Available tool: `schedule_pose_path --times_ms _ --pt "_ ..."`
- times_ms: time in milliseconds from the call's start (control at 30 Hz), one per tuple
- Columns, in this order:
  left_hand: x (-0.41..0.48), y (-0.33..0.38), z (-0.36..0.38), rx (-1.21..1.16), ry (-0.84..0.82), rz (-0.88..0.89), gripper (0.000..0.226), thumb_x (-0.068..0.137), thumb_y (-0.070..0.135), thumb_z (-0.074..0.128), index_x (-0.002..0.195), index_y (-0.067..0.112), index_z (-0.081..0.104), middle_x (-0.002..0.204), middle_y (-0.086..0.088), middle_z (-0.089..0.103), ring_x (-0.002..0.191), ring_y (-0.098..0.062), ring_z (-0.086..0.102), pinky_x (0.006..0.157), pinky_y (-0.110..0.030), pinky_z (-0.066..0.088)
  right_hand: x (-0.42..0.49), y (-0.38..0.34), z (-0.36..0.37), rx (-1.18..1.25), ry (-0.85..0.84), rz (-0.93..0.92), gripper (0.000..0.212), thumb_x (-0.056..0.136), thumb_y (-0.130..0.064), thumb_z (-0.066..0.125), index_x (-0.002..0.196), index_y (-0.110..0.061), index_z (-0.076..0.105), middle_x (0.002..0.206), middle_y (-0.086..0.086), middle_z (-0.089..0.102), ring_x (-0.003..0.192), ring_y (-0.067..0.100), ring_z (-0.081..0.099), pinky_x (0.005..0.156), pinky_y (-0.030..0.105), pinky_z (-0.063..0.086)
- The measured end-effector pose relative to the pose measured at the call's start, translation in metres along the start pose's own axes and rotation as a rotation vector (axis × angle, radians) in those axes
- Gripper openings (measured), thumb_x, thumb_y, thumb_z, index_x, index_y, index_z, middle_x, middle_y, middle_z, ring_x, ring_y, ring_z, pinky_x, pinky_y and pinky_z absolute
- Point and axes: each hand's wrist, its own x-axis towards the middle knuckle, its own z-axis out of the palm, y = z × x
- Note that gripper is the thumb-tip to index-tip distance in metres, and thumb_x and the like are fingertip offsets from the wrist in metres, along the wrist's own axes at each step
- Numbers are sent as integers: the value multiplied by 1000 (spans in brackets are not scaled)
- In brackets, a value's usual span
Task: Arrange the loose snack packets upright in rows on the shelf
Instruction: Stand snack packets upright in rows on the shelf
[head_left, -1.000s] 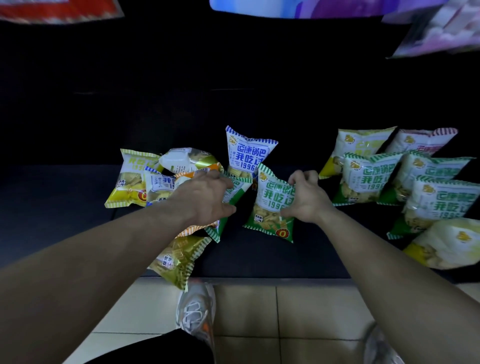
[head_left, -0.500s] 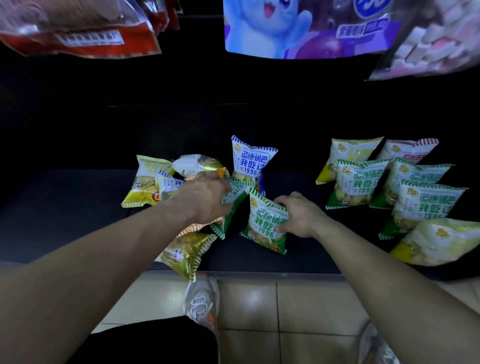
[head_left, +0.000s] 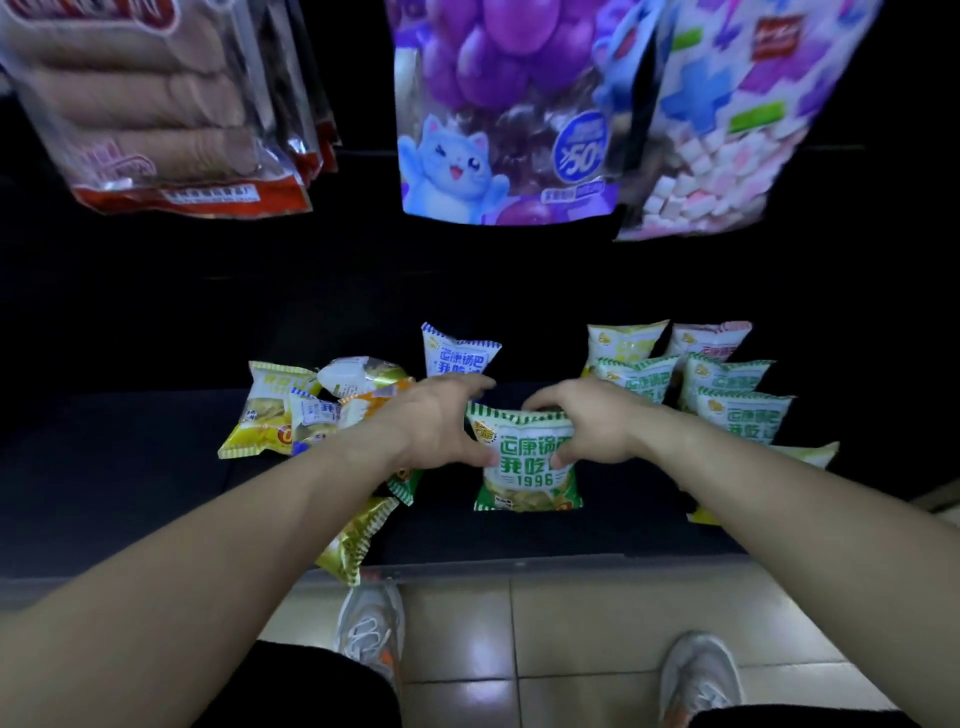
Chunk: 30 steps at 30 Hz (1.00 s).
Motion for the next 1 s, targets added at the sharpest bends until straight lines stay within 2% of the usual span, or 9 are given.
schedule_pose_path --times_ms 67,133,233,400,500,567,700,833,1000 --pt "-3 24 -1 -52 29 71 87 65 55 82 140 38 40 134 10 53 118 -14 52 84 -24 40 -26 8 -14 24 45 18 84 68 -38 88 141 -39 46 140 -2 52 125 21 49 99 41 46" --pt "-2 45 2 -103 36 110 71 63 52 84 124 41 49 109 13 61 95 -9 59 72 -27 47 -50 17 -18 70 91 36 83 69 -36 88 141 -38 47 142 -4 52 128 20 49 101 39 44" --pt "-1 66 10 -131 38 124 57 61 47 87 107 39 53 87 13 62 70 -2 59 54 -23 43 -75 26 -9 130 131 50 80 71 -33 88 140 -36 49 143 -5 53 129 19 49 104 39 42" --pt "12 78 26 -134 80 85 53 63 49 86 103 40 53 91 9 63 63 -4 59 49 -24 41 -84 51 -2 209 154 89 84 72 -34 87 145 -33 44 146 -5 49 130 18 48 103 36 42" --pt "28 86 32 -113 112 61 55 63 54 85 105 39 52 92 10 64 66 -3 60 51 -25 46 -91 82 0 143 206 162 94 75 -49 81 152 -35 28 157 -2 33 138 22 38 106 40 39" --pt "43 92 36 -97 134 43 56 62 56 84 105 40 52 80 11 63 60 -1 58 45 -22 41 -97 109 3 117 201 238 91 80 -56 72 154 -34 22 161 -1 24 141 24 33 106 42 40" --pt "81 108 58 -104 160 21 58 62 55 85 108 39 52 74 13 60 56 0 57 38 -14 33 -105 164 11 103 109 375 87 85 -56 66 154 -29 21 162 2 21 144 25 29 106 42 40" --pt "123 126 101 -121 162 -18 65 64 52 85 118 32 54 79 10 58 64 -5 58 46 -25 41 -115 209 18 194 108 448 84 88 -53 64 155 -23 23 161 6 23 143 25 30 108 41 37" --pt "166 137 145 -189 165 -129 68 65 49 86 122 29 55 84 9 49 65 -8 55 47 -25 41 -119 230 29 241 116 477 76 89 -52 62 152 -22 31 154 7 33 134 24 40 103 40 42"
